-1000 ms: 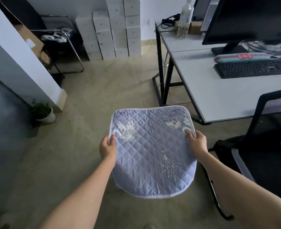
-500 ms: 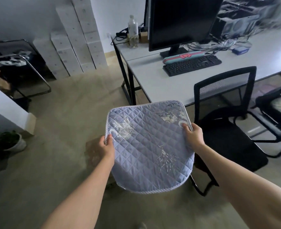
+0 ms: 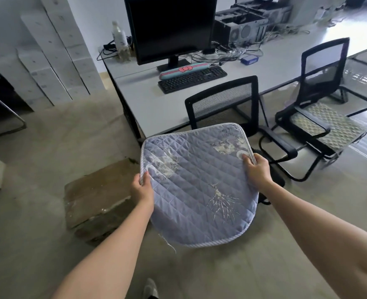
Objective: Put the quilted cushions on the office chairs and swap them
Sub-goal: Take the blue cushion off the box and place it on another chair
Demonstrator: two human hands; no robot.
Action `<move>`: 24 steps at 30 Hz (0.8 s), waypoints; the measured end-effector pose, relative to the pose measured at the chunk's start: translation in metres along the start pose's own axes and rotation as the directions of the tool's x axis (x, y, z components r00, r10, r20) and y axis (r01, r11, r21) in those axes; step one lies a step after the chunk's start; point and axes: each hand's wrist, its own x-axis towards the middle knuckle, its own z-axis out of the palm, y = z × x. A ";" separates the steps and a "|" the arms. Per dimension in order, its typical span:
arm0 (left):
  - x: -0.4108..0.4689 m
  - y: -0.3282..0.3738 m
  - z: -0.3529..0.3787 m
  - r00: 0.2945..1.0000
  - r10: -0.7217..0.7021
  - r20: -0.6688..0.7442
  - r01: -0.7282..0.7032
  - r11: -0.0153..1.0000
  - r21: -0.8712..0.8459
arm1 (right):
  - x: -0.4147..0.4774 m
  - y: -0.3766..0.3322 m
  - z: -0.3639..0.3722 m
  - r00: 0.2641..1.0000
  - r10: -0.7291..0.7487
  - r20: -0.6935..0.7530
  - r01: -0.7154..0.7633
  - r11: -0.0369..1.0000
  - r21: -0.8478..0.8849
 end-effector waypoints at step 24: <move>-0.124 0.021 0.207 0.999 -0.029 0.042 0.032 0.997 -0.071 | 0.117 0.070 -0.187 0.998 -0.019 -0.060 0.012 0.993 -0.119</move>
